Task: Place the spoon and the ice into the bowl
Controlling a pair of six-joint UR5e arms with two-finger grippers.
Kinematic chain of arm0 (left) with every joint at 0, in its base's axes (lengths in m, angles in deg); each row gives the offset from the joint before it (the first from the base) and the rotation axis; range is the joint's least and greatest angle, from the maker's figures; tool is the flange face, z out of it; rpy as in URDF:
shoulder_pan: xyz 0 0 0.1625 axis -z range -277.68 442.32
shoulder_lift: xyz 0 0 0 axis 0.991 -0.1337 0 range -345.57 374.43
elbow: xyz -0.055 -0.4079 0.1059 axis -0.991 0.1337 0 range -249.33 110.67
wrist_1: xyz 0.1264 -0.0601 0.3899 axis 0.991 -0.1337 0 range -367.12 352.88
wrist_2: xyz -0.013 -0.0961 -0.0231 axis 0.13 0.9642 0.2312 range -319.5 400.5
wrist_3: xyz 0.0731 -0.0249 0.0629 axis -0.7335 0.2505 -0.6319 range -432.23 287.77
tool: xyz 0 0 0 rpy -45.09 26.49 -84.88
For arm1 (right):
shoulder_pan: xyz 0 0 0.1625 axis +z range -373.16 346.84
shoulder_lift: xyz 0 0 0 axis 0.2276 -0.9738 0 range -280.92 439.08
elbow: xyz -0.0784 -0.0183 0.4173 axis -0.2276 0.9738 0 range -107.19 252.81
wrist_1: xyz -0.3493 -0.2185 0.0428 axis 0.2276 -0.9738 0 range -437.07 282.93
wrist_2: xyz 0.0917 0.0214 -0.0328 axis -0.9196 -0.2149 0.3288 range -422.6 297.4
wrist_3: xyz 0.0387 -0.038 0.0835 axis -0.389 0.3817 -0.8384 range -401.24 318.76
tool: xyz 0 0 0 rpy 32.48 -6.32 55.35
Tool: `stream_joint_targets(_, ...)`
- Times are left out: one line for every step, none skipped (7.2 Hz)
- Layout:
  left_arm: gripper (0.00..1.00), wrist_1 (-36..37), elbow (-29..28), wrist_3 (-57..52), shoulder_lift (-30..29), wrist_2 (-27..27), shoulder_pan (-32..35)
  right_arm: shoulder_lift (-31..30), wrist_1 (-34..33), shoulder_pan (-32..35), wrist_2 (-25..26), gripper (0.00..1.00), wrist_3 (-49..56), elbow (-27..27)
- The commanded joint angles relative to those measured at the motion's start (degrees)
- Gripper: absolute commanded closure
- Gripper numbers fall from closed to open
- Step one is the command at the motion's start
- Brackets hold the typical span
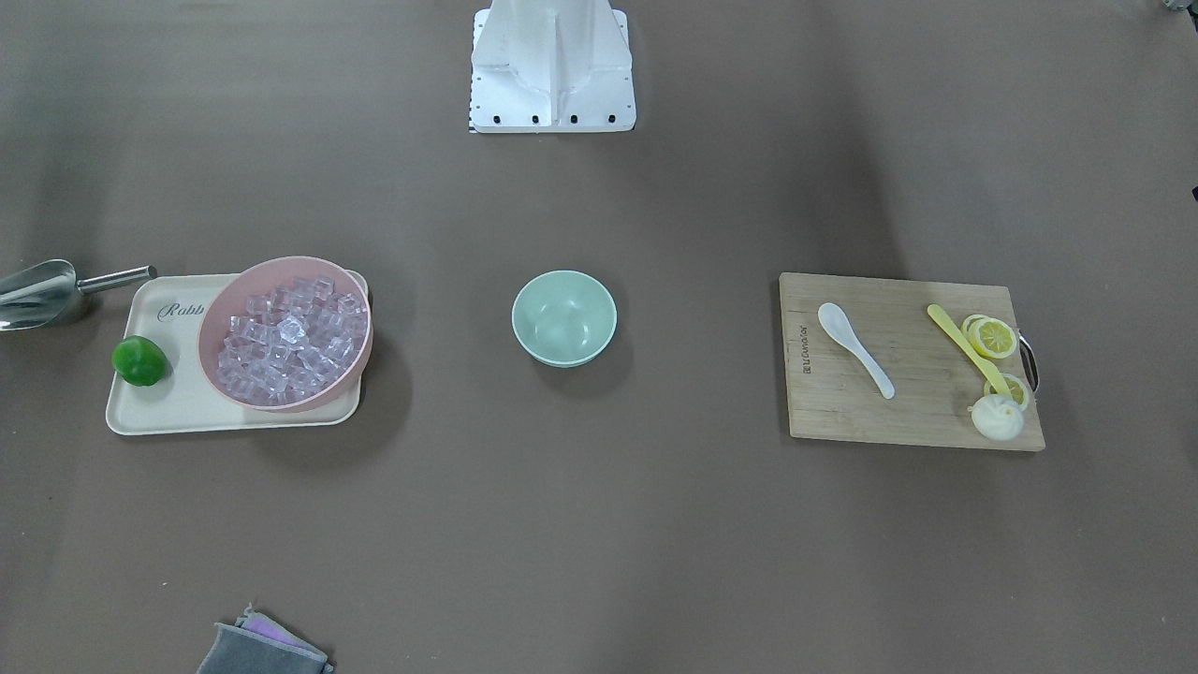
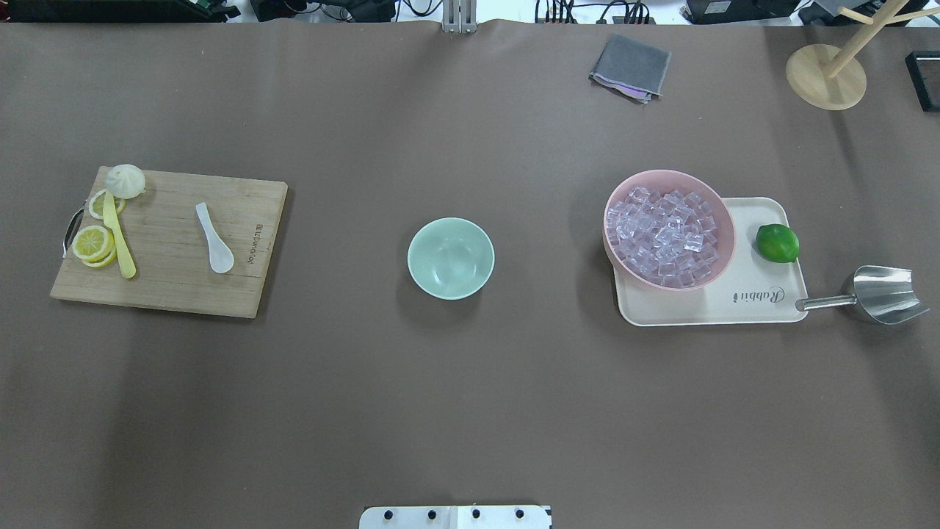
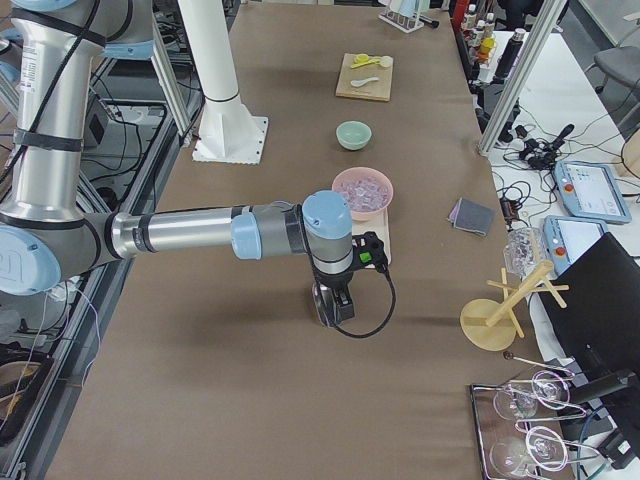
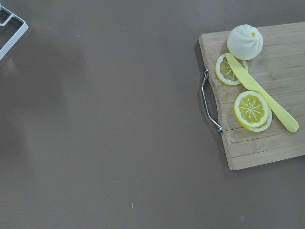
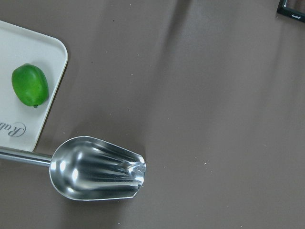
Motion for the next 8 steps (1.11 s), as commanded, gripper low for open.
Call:
stream_joint_targets(0.02, 0.08, -0.17, -0.08, 0.09, -0.71, -0.27, -0.70, 6.07, 0.00, 0.05, 0.00, 0.02, 2.24)
stream_joint_targets(0.02, -0.18, 0.09, 0.27, 0.26, -0.19, -0.27, -0.53, 6.97, 0.00, 0.22, 0.00, 0.02, 3.04)
stream_joint_targets(0.02, -0.18, 0.00, 0.53, 0.35, -0.54, -0.18, -0.52, 6.98, 0.00, -0.12, 0.00, -0.07, 3.13)
stream_joint_targets(0.02, -0.09, 0.18, 0.54, 0.44, -0.02, -0.27, -0.61, 6.98, 0.00, 0.05, 0.00, 0.02, 3.22)
stream_joint_targets(0.02, 0.43, 0.61, 0.88, 0.70, -0.01, -0.27, -0.70, 6.98, 0.00, -0.04, 0.00, -0.07, 3.22)
stream_joint_targets(0.02, 0.52, 0.88, 3.41, 0.79, -0.45, -0.27, -0.70, 6.98, 0.00, 0.05, 0.00, -0.07, 3.22)
stream_joint_targets(0.02, 0.52, 1.67, 4.83, 0.79, -1.06, -0.27, -0.79, 6.98, 0.00, 0.05, 0.00, 0.02, 3.22)
stream_joint_targets(0.02, 0.61, 1.67, 5.45, 0.96, -1.94, -0.36, -0.96, 6.98, 0.00, -0.12, 0.00, 0.02, 3.22)
